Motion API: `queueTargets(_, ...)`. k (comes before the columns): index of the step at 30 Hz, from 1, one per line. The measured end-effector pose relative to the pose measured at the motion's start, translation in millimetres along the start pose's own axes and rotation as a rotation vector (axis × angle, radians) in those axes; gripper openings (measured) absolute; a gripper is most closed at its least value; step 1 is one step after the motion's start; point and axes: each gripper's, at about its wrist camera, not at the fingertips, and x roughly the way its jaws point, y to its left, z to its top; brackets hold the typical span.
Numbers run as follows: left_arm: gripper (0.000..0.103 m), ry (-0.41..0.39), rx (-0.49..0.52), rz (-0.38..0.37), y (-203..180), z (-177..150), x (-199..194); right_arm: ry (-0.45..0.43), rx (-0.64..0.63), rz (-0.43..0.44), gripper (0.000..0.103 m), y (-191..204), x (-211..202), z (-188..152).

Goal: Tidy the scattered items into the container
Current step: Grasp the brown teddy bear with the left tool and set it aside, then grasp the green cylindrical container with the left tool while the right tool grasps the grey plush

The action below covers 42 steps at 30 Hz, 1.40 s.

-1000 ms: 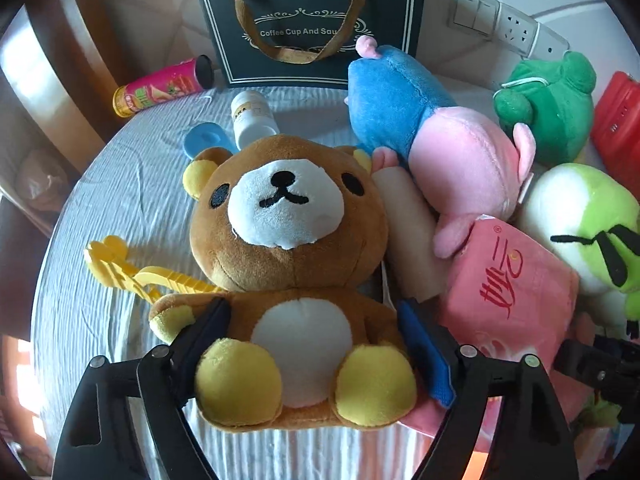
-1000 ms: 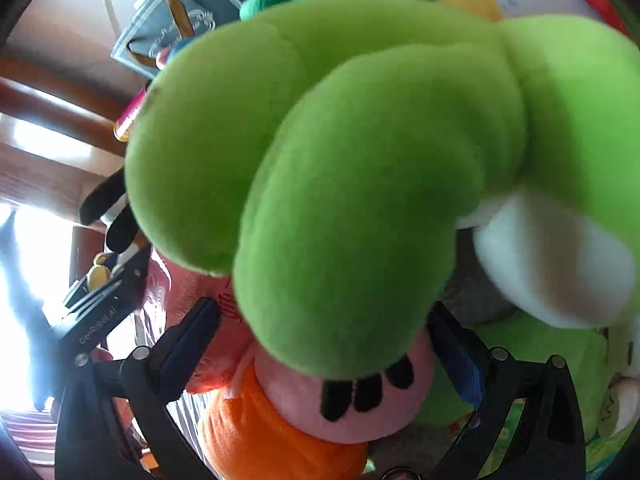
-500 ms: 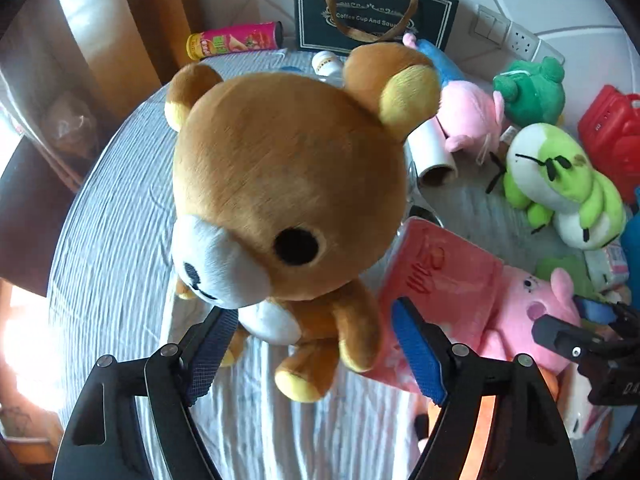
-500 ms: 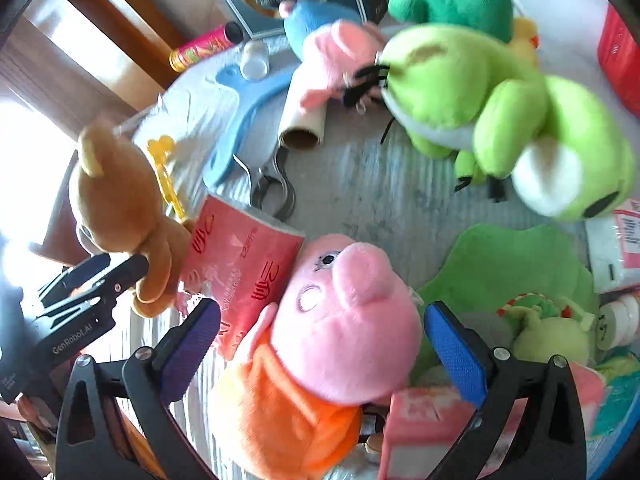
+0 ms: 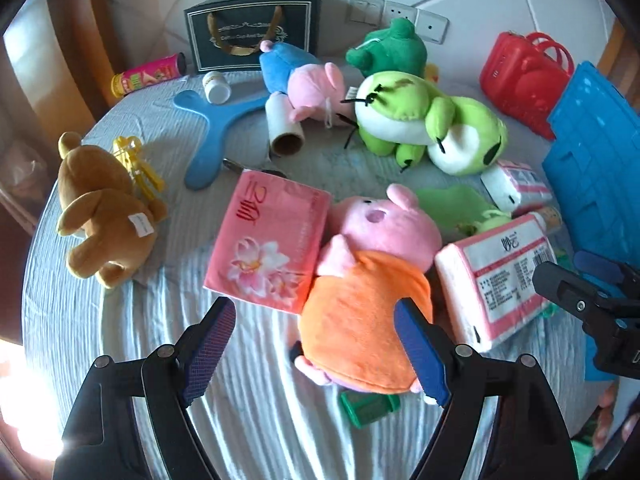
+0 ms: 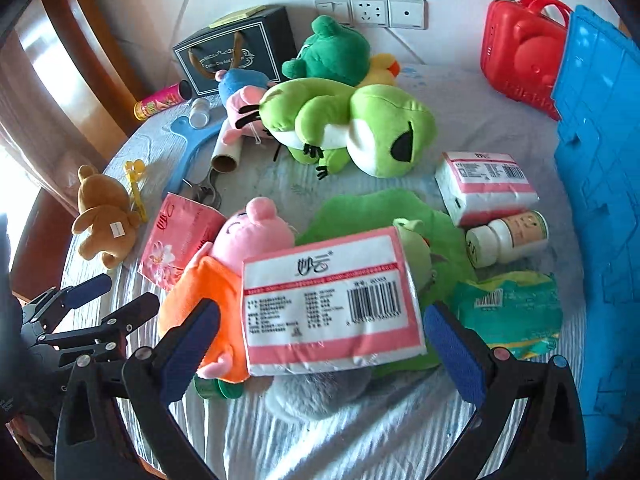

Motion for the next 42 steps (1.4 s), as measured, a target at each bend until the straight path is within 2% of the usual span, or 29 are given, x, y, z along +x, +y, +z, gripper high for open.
queueTargets(8, 0.082, 0.026, 0.040, 0.004, -19.3, -28.9, 4.3, -0.014, 0.102, -0.064, 0.103, -45.5, -7.2, -36.9)
queueTargets(9, 0.081, 0.031, 0.045, 0.002, -20.0, -32.8, 4.4, 0.000, 0.101, -0.081, 0.099, -49.1, -6.1, -39.9)
queueTargets(10, 0.076, 0.036, 0.049, 0.001, -20.9, -36.7, 4.5, 0.013, 0.100, -0.096, 0.089, -52.7, -5.0, -43.0)
queueTargets(12, 0.067, 0.049, 0.057, 0.000, -24.1, -44.8, 4.2, 0.058, 0.088, -0.082, 0.080, -54.4, 0.6, -50.7)
queueTargets(16, 0.065, 0.079, 0.086, -0.004, -35.5, -59.8, 8.7, 0.179, 0.002, 0.032, 0.080, -35.4, 32.9, -57.7)
queueTargets(19, 0.065, 0.092, 0.102, 0.042, -43.6, -54.9, 28.6, 0.101, 0.001, 0.086, 0.080, -23.2, 49.4, -30.0)
queueTargets(20, 0.065, 0.087, 0.093, 0.074, -43.1, -47.4, 37.7, 0.042, 0.023, 0.084, 0.080, -22.7, 46.5, -19.7)
queueTargets(22, 0.066, 0.080, 0.029, 0.077, -35.9, -30.5, 49.7, -0.077, 0.042, 0.061, 0.082, -22.3, 30.9, -3.9)
queueTargets(23, 0.066, 0.082, 0.002, 0.072, -32.8, -25.0, 51.5, -0.087, 0.036, 0.055, 0.082, -21.0, 25.8, -0.1)
queueTargets(26, 0.069, 0.069, -0.004, 0.050, -32.5, -24.1, 43.9, -0.013, -0.002, 0.056, 0.082, -17.9, 29.0, -9.1)
queueTargets(28, 0.085, 0.057, 0.021, 0.066, -35.9, -36.2, 35.5, 0.044, -0.002, 0.057, 0.082, -20.1, 37.5, -23.4)
queueTargets(33, 0.085, 0.115, 0.028, 0.057, -39.9, -73.8, 39.9, 0.126, 0.036, 0.066, 0.084, -27.7, 59.2, -53.4)
queueTargets(36, 0.085, 0.158, 0.063, 0.067, -42.4, -87.5, 55.1, 0.133, 0.054, 0.068, 0.086, -27.3, 60.5, -59.4)
queueTargets(37, 0.084, 0.169, 0.068, 0.070, -41.7, -89.1, 60.9, 0.131, 0.054, 0.065, 0.090, -25.9, 59.8, -58.6)
queueTargets(38, 0.082, 0.179, 0.072, 0.070, -40.7, -90.2, 65.8, 0.129, 0.053, 0.061, 0.093, -24.6, 59.1, -57.8)
queueTargets(39, 0.071, 0.183, 0.072, 0.061, -38.8, -90.2, 68.5, 0.126, 0.053, 0.057, 0.101, -23.2, 58.5, -57.0)
queueTargets(40, 0.056, 0.186, 0.073, 0.053, -36.8, -89.9, 70.9, 0.124, 0.049, 0.048, 0.103, -21.3, 59.9, -54.7)
queueTargets(41, 0.049, 0.189, 0.074, 0.045, -34.7, -88.8, 73.2, 0.122, 0.046, 0.039, 0.103, -19.4, 61.4, -52.5)
queueTargets(42, 0.037, 0.196, 0.074, 0.044, -32.7, -86.9, 76.4, 0.116, 0.053, 0.037, 0.103, -18.0, 62.3, -50.3)
